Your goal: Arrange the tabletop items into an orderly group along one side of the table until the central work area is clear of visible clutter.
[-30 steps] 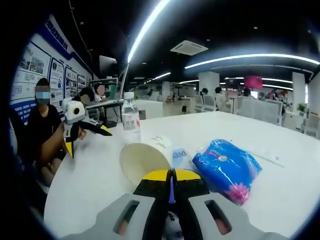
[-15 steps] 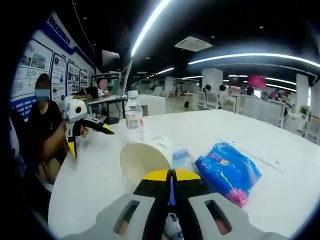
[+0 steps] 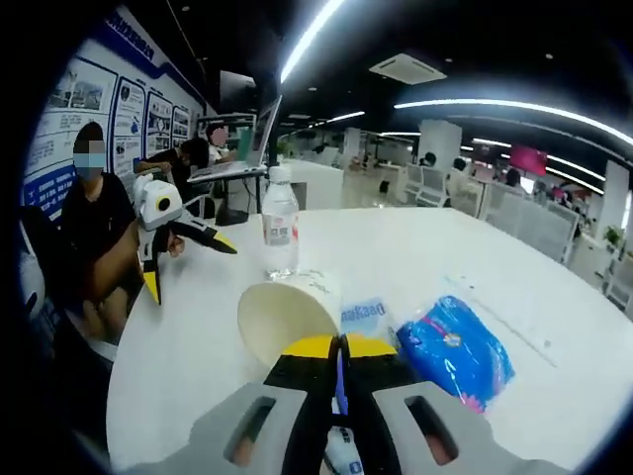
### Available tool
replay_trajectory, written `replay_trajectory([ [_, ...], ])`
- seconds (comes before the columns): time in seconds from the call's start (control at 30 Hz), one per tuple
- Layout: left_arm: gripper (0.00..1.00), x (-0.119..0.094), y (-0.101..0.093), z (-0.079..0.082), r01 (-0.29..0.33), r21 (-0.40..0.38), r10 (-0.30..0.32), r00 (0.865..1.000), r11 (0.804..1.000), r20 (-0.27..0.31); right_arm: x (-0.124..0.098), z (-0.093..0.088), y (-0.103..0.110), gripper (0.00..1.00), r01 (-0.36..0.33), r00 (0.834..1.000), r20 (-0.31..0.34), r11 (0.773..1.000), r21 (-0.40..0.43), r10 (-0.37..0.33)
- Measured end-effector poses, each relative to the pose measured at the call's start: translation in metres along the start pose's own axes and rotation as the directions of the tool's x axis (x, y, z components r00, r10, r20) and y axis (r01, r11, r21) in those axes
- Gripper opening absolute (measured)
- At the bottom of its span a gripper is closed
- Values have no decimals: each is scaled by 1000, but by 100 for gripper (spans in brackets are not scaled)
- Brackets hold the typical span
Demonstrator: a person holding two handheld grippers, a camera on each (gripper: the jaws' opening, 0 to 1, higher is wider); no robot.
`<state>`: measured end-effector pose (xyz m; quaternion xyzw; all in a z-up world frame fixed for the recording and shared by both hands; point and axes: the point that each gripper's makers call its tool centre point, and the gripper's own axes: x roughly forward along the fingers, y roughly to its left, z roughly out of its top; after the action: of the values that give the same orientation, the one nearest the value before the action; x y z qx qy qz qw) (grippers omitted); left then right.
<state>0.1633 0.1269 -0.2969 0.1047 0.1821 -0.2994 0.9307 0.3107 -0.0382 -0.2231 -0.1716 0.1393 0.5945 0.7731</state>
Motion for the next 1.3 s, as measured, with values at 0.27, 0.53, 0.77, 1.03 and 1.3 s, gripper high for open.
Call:
replay_trajectory([
  [0.27,98,-2,1,0,-2,4,2,1000,1000,1,6,2,10,0,-43,998,-57,999,-30,41],
  [0.53,97,-3,0,0,0,8,0,1000,1000,2,8,3,16,0,-56,995,-88,997,-53,52],
  [0.77,97,-3,-3,-3,5,9,-5,1000,1000,-5,12,4,25,0,-86,990,-121,994,-68,77],
  [1.03,96,-4,-1,-1,0,13,0,1000,1000,2,14,7,33,0,-107,982,-168,990,-95,90],
  [1.3,96,-4,-1,-6,-2,11,2,1000,1000,-2,21,6,33,0,-138,974,-191,987,-83,121],
])
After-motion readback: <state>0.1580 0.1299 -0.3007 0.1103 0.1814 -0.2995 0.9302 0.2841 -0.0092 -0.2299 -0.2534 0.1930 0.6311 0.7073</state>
